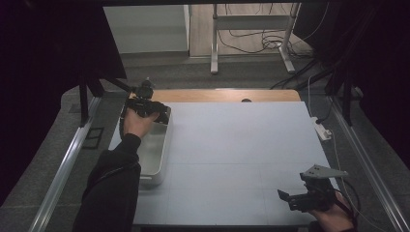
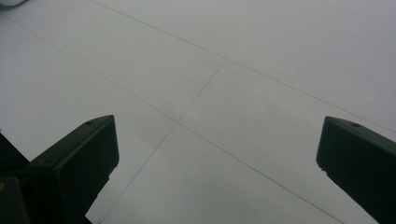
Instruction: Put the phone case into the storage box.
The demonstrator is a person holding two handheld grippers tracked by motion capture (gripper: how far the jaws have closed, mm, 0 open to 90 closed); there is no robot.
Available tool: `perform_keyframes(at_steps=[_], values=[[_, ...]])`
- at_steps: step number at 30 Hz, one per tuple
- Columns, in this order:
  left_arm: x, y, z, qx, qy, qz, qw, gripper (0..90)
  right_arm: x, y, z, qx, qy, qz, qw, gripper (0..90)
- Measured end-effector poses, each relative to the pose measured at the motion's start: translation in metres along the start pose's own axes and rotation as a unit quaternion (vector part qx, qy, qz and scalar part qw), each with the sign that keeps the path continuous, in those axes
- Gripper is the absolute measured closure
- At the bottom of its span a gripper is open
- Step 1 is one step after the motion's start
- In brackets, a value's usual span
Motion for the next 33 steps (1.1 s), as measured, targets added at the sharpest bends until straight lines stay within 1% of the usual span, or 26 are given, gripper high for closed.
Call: perform_keyframes(at_steps=[6, 16, 17, 18, 19, 23, 26, 27, 33], values=[[-0.005, 0.005, 0.001, -0.005, -0.012, -0.001, 0.9999, 12.5, 0.000, 0.000, 0.000, 0.000, -0.001, 0.000, 1.0000, 0.0], [-0.012, 0.015, 0.005, -0.014, -0.013, 0.003, 0.9998, 12.3, 0.000, -0.001, 0.000, -0.001, -0.002, 0.000, 1.0000, 0.0], [-0.012, 0.017, 0.006, -0.015, -0.009, 0.002, 0.9998, 12.3, 0.000, -0.001, 0.000, -0.001, -0.003, 0.000, 1.0000, 0.0], [-0.013, 0.018, 0.006, -0.016, -0.011, 0.004, 0.9998, 12.2, 0.000, -0.001, 0.000, -0.001, -0.003, 0.000, 1.0000, 0.0], [-0.013, 0.020, 0.007, -0.018, -0.008, 0.009, 0.9998, 12.1, 0.000, -0.001, 0.000, -0.002, -0.003, 0.000, 1.0000, 0.0], [-0.015, 0.022, 0.008, -0.020, -0.002, 0.013, 0.9997, 12.0, 0.000, -0.001, 0.000, -0.002, -0.003, 0.001, 1.0000, 0.0], [-0.017, 0.023, 0.007, -0.021, -0.002, 0.015, 0.9997, 11.8, 0.000, -0.001, 0.000, -0.002, -0.004, 0.001, 1.0000, 0.0], [-0.017, 0.024, 0.008, -0.020, -0.004, 0.020, 0.9996, 11.8, 0.000, -0.001, 0.000, -0.002, -0.004, 0.000, 1.0000, 0.0], [-0.018, 0.027, 0.009, -0.027, 0.005, 0.037, 0.9989, 11.3, 0.000, -0.001, 0.000, -0.002, -0.005, 0.000, 1.0000, 0.0]])
Point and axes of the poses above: each handheld gripper's, and its own axes: y roughly forward along the jaws, x roughly out of its underside, z roughly to its right, the point moved 1 cm from there along y, roughly forward along the jaws, and after that the axes turned 1 degree about -x, right-handed, at the moved point
